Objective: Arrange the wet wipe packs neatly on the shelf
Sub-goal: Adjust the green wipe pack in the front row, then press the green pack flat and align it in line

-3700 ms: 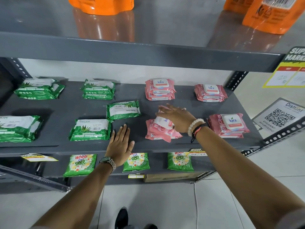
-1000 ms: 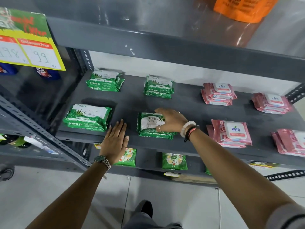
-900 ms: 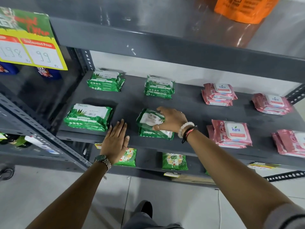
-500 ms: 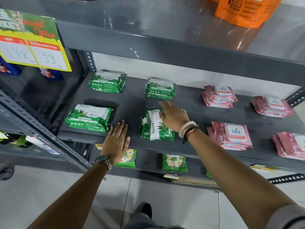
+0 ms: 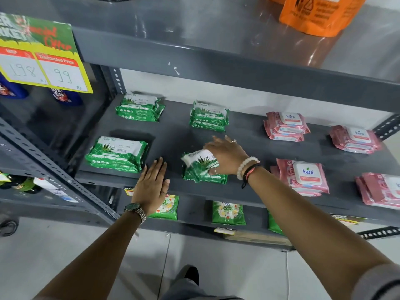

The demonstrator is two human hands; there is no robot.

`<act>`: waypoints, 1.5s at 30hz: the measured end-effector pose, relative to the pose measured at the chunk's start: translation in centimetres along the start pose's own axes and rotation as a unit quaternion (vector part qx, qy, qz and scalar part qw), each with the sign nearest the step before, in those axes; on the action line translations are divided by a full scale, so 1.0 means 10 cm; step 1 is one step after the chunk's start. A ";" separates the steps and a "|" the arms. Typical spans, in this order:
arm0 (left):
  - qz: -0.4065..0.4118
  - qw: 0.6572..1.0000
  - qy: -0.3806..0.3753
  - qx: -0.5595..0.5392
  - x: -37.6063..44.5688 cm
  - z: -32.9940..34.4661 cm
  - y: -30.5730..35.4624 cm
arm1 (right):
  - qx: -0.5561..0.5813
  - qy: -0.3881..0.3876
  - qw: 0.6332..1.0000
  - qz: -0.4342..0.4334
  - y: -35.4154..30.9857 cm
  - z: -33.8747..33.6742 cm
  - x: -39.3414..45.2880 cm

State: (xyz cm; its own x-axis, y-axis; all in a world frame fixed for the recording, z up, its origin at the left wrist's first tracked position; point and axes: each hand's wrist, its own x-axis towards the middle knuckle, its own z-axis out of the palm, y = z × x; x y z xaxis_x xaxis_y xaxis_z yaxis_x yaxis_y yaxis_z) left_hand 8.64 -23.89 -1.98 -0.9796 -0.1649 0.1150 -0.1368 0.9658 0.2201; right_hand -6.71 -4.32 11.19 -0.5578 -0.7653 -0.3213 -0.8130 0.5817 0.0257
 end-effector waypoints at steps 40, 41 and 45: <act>0.088 0.996 -0.014 -0.009 1.04 -0.26 1.33 | 0.183 0.150 0.926 0.295 1.69 0.75 -1.24; 0.089 0.996 -0.012 -0.002 1.05 -0.23 1.33 | 0.181 0.147 0.929 0.288 1.72 0.79 -1.24; 0.103 0.995 -0.004 0.005 1.02 -0.18 1.31 | 0.187 0.150 0.931 0.276 1.75 0.86 -1.23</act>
State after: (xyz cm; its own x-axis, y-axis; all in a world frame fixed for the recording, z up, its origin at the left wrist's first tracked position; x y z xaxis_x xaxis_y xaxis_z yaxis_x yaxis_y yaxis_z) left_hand -2.83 -13.23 3.84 -0.9881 0.0381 0.1488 0.0654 0.9810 0.1825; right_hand -12.65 17.60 7.42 -0.9406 -0.3311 -0.0755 -0.3051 0.9215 -0.2404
